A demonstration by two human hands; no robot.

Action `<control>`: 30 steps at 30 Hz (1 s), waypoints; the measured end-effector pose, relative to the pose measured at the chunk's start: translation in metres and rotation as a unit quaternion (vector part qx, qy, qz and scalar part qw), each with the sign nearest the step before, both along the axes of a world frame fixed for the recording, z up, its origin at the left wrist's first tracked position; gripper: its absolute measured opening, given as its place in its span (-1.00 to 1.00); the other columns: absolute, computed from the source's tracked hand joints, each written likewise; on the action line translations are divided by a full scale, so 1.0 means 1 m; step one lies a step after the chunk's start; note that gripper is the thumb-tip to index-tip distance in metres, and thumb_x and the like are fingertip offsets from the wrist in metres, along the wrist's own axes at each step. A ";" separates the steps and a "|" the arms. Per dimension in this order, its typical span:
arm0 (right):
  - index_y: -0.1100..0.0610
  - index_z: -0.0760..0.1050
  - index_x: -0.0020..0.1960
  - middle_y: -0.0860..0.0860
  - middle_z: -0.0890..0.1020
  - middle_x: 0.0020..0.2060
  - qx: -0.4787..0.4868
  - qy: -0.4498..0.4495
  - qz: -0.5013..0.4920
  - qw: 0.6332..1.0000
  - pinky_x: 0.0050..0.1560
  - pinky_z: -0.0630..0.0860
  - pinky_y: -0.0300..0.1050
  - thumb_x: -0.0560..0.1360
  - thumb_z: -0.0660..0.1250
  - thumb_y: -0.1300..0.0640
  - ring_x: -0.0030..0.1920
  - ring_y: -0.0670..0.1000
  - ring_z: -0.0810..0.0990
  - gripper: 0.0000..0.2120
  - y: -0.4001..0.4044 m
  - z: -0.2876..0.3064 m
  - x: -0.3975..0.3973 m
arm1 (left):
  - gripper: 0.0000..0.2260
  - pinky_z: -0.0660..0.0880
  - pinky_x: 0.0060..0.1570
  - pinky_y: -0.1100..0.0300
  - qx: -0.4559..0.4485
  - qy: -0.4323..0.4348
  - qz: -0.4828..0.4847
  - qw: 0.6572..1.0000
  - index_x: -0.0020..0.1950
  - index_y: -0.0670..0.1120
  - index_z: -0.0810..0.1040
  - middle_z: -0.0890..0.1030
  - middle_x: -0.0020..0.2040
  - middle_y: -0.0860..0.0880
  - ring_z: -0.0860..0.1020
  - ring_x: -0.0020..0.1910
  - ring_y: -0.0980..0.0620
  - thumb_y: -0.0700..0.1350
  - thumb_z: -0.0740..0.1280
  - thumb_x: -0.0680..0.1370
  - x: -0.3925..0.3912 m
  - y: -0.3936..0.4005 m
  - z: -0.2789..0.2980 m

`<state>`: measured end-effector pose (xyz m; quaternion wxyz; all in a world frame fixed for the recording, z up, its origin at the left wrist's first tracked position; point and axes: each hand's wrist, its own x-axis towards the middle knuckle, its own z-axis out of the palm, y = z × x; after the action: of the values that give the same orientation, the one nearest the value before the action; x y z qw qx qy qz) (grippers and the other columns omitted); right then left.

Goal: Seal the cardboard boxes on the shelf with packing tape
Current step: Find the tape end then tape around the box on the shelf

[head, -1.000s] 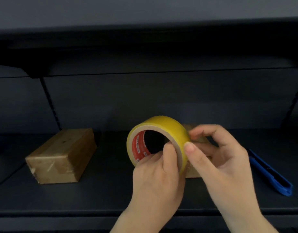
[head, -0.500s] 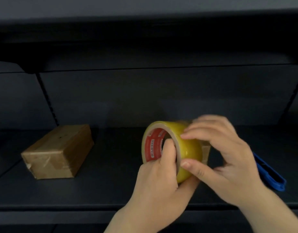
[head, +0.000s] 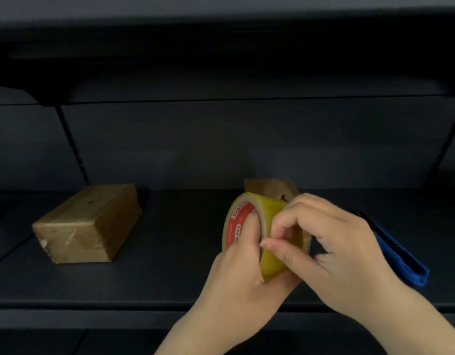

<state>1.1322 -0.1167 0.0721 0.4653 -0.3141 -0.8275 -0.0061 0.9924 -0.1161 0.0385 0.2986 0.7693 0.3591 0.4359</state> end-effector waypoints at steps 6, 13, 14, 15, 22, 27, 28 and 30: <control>0.02 0.56 0.09 -0.13 0.58 0.00 0.028 0.014 -0.006 1.000 0.08 0.48 -0.25 0.42 0.33 -0.02 0.07 -0.18 0.52 -0.73 0.003 -0.005 0.004 | -0.39 0.61 -0.15 0.14 -0.042 -0.020 -0.038 0.998 -0.04 0.70 0.04 0.51 0.04 0.29 0.61 -0.09 0.19 0.16 0.38 0.28 -0.002 -0.003 0.003; 0.05 0.60 -0.06 -0.10 0.65 -0.13 0.029 0.067 0.032 0.997 0.00 0.53 -0.23 0.35 0.42 0.03 -0.03 -0.16 0.60 -0.82 0.001 -0.010 0.006 | -0.47 0.55 -0.24 0.21 -0.132 -0.054 -0.135 0.981 0.25 0.21 0.30 0.58 -0.07 0.03 0.61 -0.26 0.14 -0.03 0.42 0.36 -0.010 -0.002 0.003; 0.02 0.60 -0.08 -0.13 0.65 -0.14 0.004 0.072 0.033 0.997 -0.02 0.53 -0.25 0.34 0.42 0.01 -0.04 -0.17 0.60 -0.82 0.000 -0.010 0.007 | -0.47 0.55 -0.24 0.21 -0.141 -0.050 -0.144 0.978 0.28 0.15 0.30 0.59 -0.09 0.04 0.60 -0.28 0.14 -0.05 0.42 0.37 -0.011 -0.001 0.003; -0.02 0.60 -0.08 -0.19 0.63 -0.14 -0.028 0.072 0.032 0.997 -0.04 0.52 -0.28 0.33 0.42 -0.03 -0.04 -0.17 0.59 -0.81 0.000 -0.009 0.009 | -0.47 0.54 -0.25 0.23 -0.149 -0.047 -0.153 0.976 0.29 0.10 0.29 0.59 -0.11 0.06 0.59 -0.29 0.14 -0.05 0.41 0.38 -0.012 0.000 0.003; -0.12 0.54 -0.18 -0.24 0.55 -0.10 -0.164 0.013 0.018 0.986 -0.09 0.45 -0.38 0.27 0.43 -0.15 -0.03 -0.16 0.55 -0.81 0.004 -0.009 0.018 | -0.59 0.57 -0.12 0.23 -0.177 -0.099 -0.164 0.965 0.16 0.07 0.44 0.61 -0.06 0.14 0.58 -0.14 0.11 -0.07 0.42 0.34 -0.010 0.003 -0.009; -0.04 0.62 -0.11 -0.10 0.63 -0.15 -0.202 0.189 0.129 0.952 -0.07 0.52 -0.26 0.28 0.45 -0.05 -0.09 -0.07 0.60 -0.79 0.001 -0.015 0.026 | -0.60 0.53 -0.26 0.27 -0.165 -0.169 -0.156 0.959 0.16 0.12 0.46 0.64 -0.16 0.06 0.59 -0.27 0.11 -0.12 0.44 0.37 -0.006 0.003 -0.014; 0.00 0.64 -0.07 -0.04 0.65 -0.12 -0.237 0.266 0.148 0.923 -0.02 0.55 -0.17 0.23 0.48 -0.03 -0.05 -0.03 0.61 -0.72 0.001 -0.017 0.029 | -0.59 0.52 -0.27 0.26 -0.160 -0.178 -0.152 0.959 0.18 0.12 0.45 0.63 -0.20 0.02 0.58 -0.30 0.09 -0.11 0.44 0.37 -0.006 0.003 -0.015; 0.05 0.66 -0.02 0.03 0.67 -0.14 -0.322 0.355 0.166 0.862 -0.01 0.57 0.00 0.14 0.49 0.04 -0.05 0.05 0.62 -0.60 0.002 -0.023 0.032 | -0.58 0.51 -0.27 0.22 -0.146 -0.188 -0.152 0.959 0.18 0.14 0.44 0.62 -0.25 -0.02 0.58 -0.35 0.06 -0.11 0.45 0.38 -0.006 0.002 -0.014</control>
<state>1.1647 -0.1143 0.0486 0.5947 -0.2854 -0.6018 0.4502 0.9860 -0.1144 0.0245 0.5329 0.6670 0.2351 0.4646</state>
